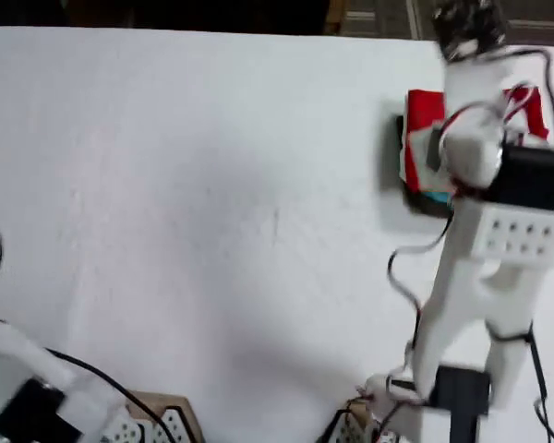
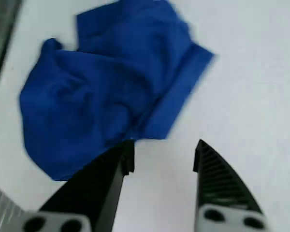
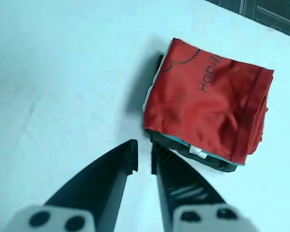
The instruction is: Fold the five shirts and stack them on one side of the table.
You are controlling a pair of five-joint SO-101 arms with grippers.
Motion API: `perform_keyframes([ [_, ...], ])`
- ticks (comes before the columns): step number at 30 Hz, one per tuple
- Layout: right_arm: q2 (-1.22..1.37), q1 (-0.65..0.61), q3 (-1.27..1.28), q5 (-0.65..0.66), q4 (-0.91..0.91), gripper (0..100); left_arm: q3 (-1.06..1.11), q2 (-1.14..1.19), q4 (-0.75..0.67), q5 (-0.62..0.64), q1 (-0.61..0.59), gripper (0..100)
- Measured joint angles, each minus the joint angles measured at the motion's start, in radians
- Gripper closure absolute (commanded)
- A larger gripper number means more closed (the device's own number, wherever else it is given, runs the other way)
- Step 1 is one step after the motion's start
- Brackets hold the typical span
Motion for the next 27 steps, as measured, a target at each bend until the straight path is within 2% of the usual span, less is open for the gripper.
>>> perform_keyframes([
  [5, -0.175, -0.008, 0.209, -0.002, 0.000, 80.8, -0.029, 0.219, -0.253, -0.049, -0.160, 77],
  [11, -0.278, -0.006, 0.368, -0.002, 0.000, 80.7, -0.259, 0.542, -0.295, -0.052, -0.242, 77],
  [17, -0.324, -0.008, 0.382, -0.002, 0.000, 80.7, -0.499, 0.818, -0.198, -0.054, -0.256, 77],
  [19, -0.338, -0.008, 0.384, -0.002, 0.000, 80.7, -0.569, 0.885, -0.158, -0.054, -0.258, 85],
  [21, -0.350, -0.008, 0.385, -0.002, 0.000, 80.7, -0.640, 0.924, -0.097, -0.054, -0.259, 99],
  [23, -0.367, -0.008, 0.387, -0.002, 0.000, 80.7, -0.700, 0.939, -0.012, -0.054, -0.255, 96],
  [27, -0.388, -0.008, 0.387, -0.002, 0.000, 80.7, -0.779, 0.942, 0.157, -0.052, -0.215, 97],
])
